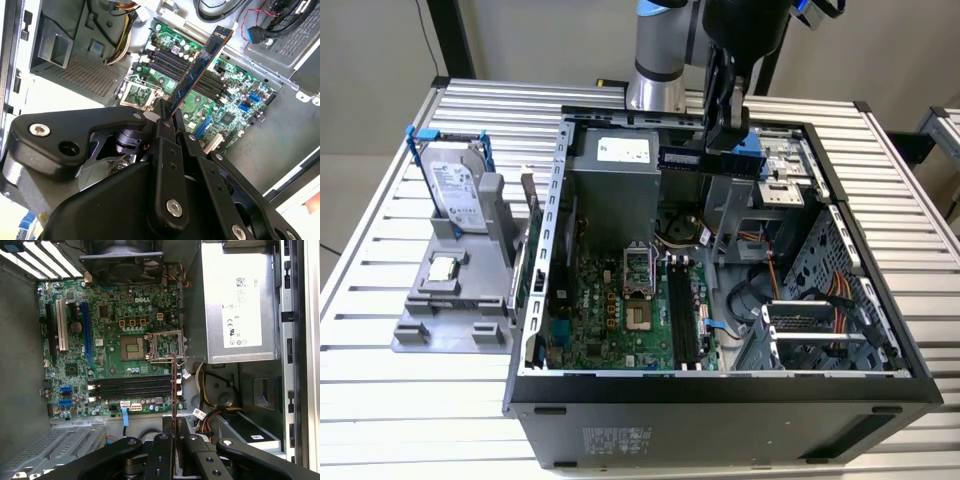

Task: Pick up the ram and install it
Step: 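Insert the ram into the slot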

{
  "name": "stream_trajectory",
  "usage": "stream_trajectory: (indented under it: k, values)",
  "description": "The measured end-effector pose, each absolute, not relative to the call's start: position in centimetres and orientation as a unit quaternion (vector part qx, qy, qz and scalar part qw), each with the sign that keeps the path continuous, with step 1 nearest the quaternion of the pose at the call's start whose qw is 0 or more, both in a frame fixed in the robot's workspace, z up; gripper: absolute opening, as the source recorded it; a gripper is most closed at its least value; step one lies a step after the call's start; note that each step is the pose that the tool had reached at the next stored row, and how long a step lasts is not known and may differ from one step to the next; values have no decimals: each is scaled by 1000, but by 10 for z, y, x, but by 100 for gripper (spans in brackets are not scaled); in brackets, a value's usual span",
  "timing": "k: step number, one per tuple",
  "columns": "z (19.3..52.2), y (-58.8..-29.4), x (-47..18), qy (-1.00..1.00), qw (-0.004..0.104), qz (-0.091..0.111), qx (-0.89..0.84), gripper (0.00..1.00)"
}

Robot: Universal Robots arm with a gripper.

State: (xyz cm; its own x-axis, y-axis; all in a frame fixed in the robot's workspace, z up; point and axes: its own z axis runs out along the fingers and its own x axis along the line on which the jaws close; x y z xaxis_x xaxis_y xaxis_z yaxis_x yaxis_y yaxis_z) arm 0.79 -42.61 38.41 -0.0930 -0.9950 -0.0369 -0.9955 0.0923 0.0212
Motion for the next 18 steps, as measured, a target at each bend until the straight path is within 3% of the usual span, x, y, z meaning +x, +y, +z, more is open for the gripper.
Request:
stream_trajectory:
  k: [18]
  values:
    - [384, -426, 8, 767, 7, 20, -641, 0]
